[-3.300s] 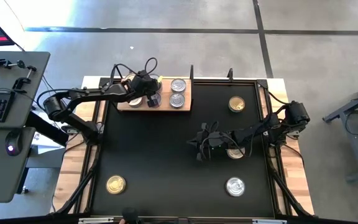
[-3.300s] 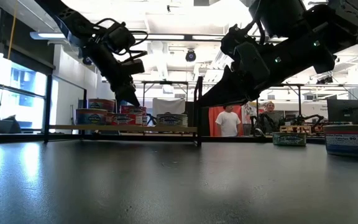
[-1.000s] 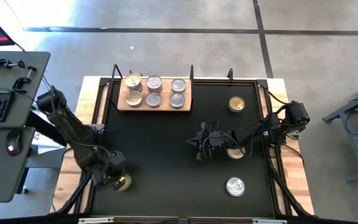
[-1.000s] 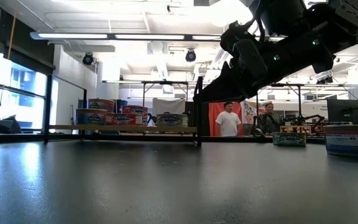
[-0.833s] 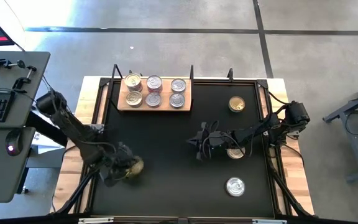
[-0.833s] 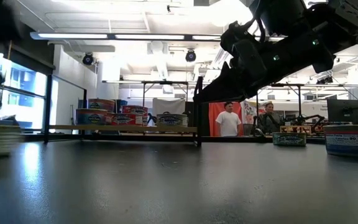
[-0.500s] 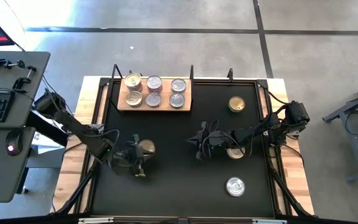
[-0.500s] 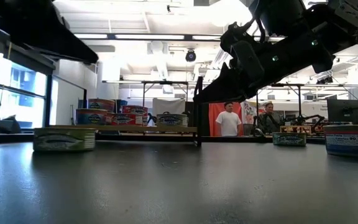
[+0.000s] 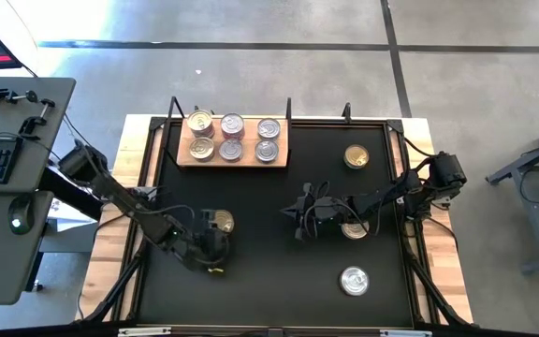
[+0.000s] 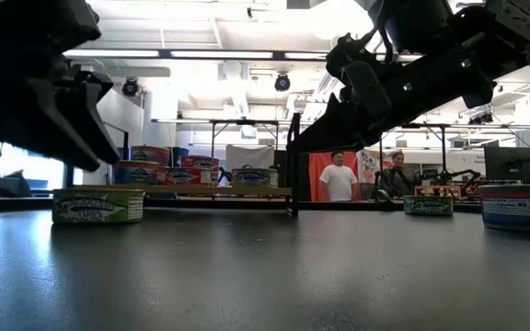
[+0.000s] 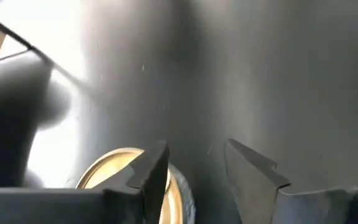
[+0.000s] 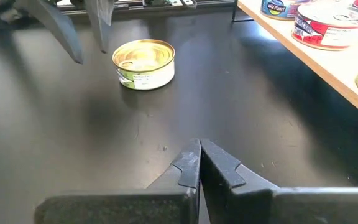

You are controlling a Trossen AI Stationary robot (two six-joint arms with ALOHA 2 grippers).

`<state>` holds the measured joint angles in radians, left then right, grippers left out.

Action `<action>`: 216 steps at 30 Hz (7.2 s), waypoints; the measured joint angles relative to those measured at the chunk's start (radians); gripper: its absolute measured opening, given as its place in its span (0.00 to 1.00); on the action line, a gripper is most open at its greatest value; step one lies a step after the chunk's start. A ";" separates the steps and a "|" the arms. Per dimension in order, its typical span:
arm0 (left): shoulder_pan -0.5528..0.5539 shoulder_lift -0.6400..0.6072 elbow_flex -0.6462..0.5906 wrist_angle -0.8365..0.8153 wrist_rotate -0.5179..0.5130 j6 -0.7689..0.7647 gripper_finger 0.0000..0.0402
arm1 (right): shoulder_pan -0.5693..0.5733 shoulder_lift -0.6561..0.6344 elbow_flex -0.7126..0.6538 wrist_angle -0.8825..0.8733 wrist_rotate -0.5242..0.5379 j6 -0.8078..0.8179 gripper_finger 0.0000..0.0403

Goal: Stack canned seafood by type on shelf
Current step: Stack the green tuna can on top of the green tuna can on the shelf

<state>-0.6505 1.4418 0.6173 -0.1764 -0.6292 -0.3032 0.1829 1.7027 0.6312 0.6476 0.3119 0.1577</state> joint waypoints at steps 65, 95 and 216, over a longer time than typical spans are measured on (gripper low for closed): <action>0.431 0.270 0.350 0.077 -0.321 0.619 0.00 | 0.001 0.000 0.000 -0.045 0.015 0.051 0.00; 0.467 0.121 0.402 -0.071 -0.238 0.745 0.00 | 0.029 0.000 0.000 -0.092 0.015 0.044 0.00; 0.203 0.108 -0.197 0.898 0.062 0.806 0.70 | -0.204 -0.006 0.191 -0.374 -0.680 0.216 0.29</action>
<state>-0.4473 1.5499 0.4205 0.7219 -0.5676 0.5031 -0.0216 1.6969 0.8219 0.2740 -0.3682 0.3740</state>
